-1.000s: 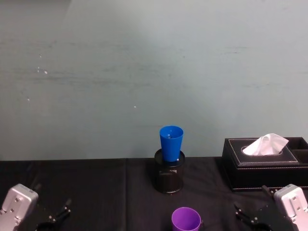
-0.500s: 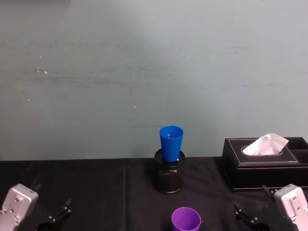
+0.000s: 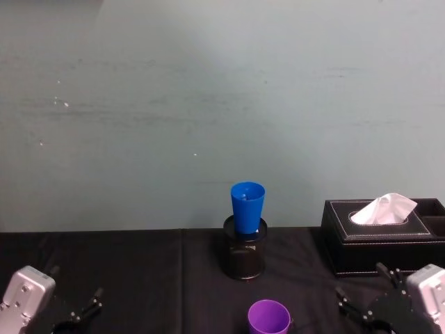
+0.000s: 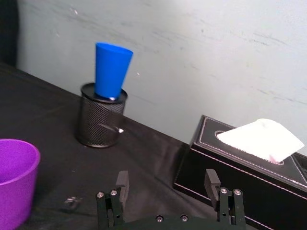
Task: Pick up one cup with a gripper and tap it against the other cup.
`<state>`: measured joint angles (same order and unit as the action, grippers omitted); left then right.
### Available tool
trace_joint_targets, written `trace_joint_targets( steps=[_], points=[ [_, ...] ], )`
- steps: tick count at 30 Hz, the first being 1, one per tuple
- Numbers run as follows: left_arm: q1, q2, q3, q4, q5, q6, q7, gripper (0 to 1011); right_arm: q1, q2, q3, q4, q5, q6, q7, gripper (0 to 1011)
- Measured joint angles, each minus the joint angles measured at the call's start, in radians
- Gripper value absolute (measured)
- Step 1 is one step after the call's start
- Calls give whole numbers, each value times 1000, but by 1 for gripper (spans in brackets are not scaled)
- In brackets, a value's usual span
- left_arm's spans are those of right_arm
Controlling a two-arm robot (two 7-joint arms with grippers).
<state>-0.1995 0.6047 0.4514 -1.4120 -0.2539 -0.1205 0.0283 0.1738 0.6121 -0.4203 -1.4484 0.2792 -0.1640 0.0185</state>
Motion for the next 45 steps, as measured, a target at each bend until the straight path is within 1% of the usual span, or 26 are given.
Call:
trace_joint_targets(
  steps=[3, 4, 5, 6, 7, 8, 9, 10, 11, 12, 13, 14, 15, 16, 17, 20, 21, 26, 33, 36, 37, 40, 45],
  points=[
    [0, 0, 0, 0, 0, 0, 0, 1000, -33, 11, 18, -31, 27, -15, 24, 1003],
    [0, 0, 0, 0, 0, 0, 0, 1000, -54, 18, 27, -49, 43, -21, 41, 1003],
    [0, 0, 0, 0, 0, 0, 0, 1000, -54, 18, 27, -49, 43, -21, 41, 1003],
    [0, 0, 0, 0, 0, 0, 0, 1000, -75, 27, 34, -66, 62, -28, 62, 1003],
    [0, 0, 0, 0, 0, 0, 0, 1000, -87, 33, 37, -75, 71, -31, 74, 1003],
    [0, 0, 0, 0, 0, 0, 0, 1000, -106, 44, 39, -89, 93, -38, 108, 1003],
    [0, 0, 0, 0, 0, 0, 0, 1000, -113, 51, 39, -95, 108, -44, 137, 1003],
    [0, 0, 0, 0, 0, 0, 0, 1000, -120, 59, 37, -100, 124, -51, 168, 1003],
    [0, 0, 0, 0, 0, 0, 0, 1000, -132, 72, 31, -106, 151, -63, 228, 1003],
    [0, 0, 0, 0, 0, 0, 0, 1000, -135, 77, 27, -108, 162, -67, 257, 1003],
    [0, 0, 0, 0, 0, 0, 0, 1000, -137, 84, 19, -108, 183, -73, 305, 1003],
    [0, 0, 0, 0, 0, 0, 0, 1000, -137, 84, 19, -108, 183, -73, 305, 1003],
    [0, 0, 0, 0, 0, 0, 0, 1000, -137, 86, 9, -107, 199, -76, 353, 1003],
    [0, 0, 0, 0, 0, 0, 0, 1000, -135, 86, 4, -104, 204, -76, 375, 1003],
    [0, 0, 0, 0, 0, 0, 0, 1000, -129, 83, -6, -98, 212, -76, 410, 1003],
    [0, 0, 0, 0, 0, 0, 0, 1000, -114, 72, -22, -83, 215, -73, 449, 1003],
    [0, 0, 0, 0, 0, 0, 0, 1000, -103, 60, -30, -71, 214, -68, 466, 1003],
    [0, 0, 0, 0, 0, 0, 0, 1000, -69, 23, -44, -32, 210, -54, 495, 1003],
    [0, 0, 0, 0, 0, 0, 0, 1000, -16, -35, -44, 40, 222, -24, 530, 1003],
    [0, 0, 0, 0, 0, 0, 0, 1000, 3, -56, -44, 63, 221, -18, 539, 1003],
    [0, 0, 0, 0, 0, 0, 0, 1000, 3, -56, -44, 63, 221, -18, 539, 1003],
    [0, 0, 0, 0, 0, 0, 0, 1000, 25, -79, -46, 92, 211, -10, 546, 1003],
    [0, 0, 0, 0, 0, 0, 0, 1000, 52, -106, -50, 129, 191, -2, 551, 1003]
  ],
)
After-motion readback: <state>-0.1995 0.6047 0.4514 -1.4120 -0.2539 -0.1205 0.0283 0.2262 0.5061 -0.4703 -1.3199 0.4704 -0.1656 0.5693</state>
